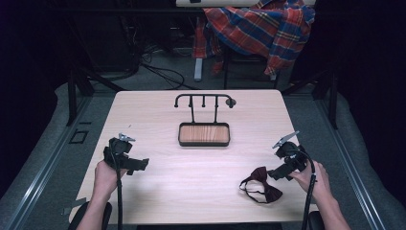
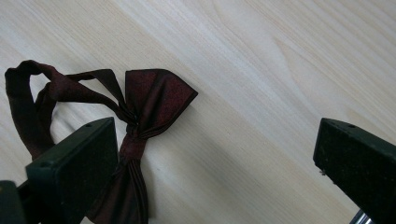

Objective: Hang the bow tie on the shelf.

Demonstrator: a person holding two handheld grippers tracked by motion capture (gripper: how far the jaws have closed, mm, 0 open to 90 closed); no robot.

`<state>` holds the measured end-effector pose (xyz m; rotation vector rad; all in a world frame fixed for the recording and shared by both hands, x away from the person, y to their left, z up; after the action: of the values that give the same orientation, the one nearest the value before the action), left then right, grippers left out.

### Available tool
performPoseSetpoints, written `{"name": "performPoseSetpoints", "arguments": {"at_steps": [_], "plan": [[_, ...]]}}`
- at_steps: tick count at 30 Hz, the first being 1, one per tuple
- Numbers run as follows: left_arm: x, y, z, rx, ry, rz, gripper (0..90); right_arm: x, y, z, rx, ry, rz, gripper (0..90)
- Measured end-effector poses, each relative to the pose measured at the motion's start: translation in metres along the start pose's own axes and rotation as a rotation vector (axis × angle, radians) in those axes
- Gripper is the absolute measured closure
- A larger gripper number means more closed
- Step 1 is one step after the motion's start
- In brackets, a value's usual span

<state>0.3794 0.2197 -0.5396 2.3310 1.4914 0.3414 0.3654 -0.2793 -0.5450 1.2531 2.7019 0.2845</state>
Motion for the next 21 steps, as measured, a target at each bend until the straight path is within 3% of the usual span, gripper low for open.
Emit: {"name": "performPoseSetpoints", "arguments": {"at_steps": [6,21], "plan": [[-0.0015,-0.0003,-0.0010,-0.004,0.003,0.007,0.5,0.0001,-0.0006,0.0006,-0.005,0.024,-0.004,0.0],[-0.0045,0.0011,-0.0013,-0.008,0.007,0.020,0.5,0.0059,0.0010,-0.0054,-0.009,0.015,-0.055,0.0]]}}
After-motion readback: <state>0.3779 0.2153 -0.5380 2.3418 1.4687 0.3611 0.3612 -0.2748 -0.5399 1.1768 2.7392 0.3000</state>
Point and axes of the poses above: each handheld gripper's, and its own axes: z roughly forward along the jaws, y roughly out of its top, x roughly to its left, the point moved 5 cm from there along z, roughly forward along the jaws, and after that the axes turned 9 degrees about x, right-handed, at the moved point
